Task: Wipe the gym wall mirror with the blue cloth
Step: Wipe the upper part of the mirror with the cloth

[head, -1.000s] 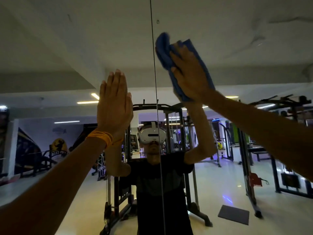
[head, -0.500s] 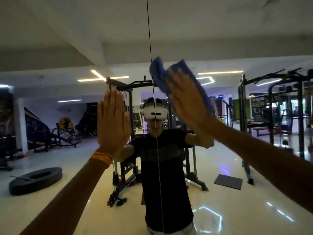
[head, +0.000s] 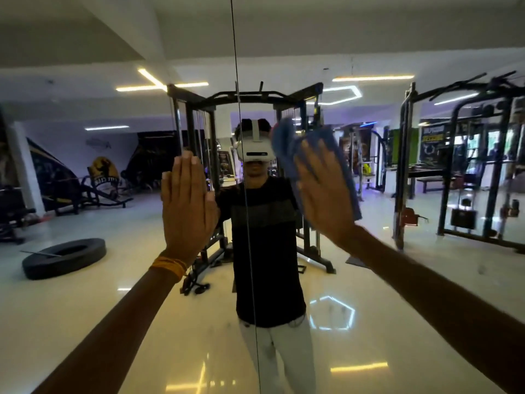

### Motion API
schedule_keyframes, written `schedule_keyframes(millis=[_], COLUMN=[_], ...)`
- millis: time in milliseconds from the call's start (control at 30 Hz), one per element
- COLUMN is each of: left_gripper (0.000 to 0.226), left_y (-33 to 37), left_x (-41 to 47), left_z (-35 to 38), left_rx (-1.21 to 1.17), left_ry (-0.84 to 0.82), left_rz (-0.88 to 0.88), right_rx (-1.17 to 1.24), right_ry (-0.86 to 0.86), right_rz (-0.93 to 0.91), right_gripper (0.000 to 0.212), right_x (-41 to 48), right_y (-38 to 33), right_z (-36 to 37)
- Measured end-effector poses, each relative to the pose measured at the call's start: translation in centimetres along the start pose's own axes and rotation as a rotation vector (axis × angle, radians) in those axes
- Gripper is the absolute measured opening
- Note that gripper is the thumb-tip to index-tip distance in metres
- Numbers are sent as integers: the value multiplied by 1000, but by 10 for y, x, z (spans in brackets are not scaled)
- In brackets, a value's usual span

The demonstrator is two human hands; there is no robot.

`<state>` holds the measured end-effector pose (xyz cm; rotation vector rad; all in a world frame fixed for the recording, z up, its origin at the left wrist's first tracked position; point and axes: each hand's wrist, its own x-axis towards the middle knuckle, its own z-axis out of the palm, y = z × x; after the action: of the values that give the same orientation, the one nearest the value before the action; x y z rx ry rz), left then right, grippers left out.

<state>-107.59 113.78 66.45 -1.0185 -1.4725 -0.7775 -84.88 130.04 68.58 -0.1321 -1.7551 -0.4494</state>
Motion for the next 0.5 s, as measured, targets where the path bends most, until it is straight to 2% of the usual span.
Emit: schedule_keyframes(millis=[33, 100, 133, 167, 233, 267, 333, 400, 433, 500], left_gripper=[65, 64, 64, 63, 61, 61, 61, 61, 62, 62], left_y=[10, 23, 26, 32, 46, 53, 63, 75, 84, 110], left_x=[-4, -17, -22, -26, -33, -36, -38, -41, -42, -45], left_z=[-1, 3, 8, 10, 14, 17, 20, 27, 29, 36], left_rx=[-38, -64, -66, -81, -83, -67, -43, -48, -54, -68], left_ry=[-36, -82, -58, -75, -107, -99, -98, -97, -106, -99], left_rz=[0, 29, 74, 116, 187, 179, 105, 78, 92, 103], right_rx=[-45, -74, -171, -214, -261, -254, -172, -107, -106, -72], right_ry=[-42, -150, -230, -195, -156, -118, 22, 178, 196, 33], right_rz=[-54, -370, -466, -522, -377, -237, 158, 443, 471, 258], right_gripper=[52, 51, 51, 51, 52, 53, 49, 49, 51, 56], right_x=[-27, -78, -95, -100, -89, -88, -103, -111, -115, -134], right_y=[-13, -14, -6, 22, 73, 96, 122, 104, 84, 47], right_z=[16, 27, 26, 23, -1, -14, -32, -30, -19, 4])
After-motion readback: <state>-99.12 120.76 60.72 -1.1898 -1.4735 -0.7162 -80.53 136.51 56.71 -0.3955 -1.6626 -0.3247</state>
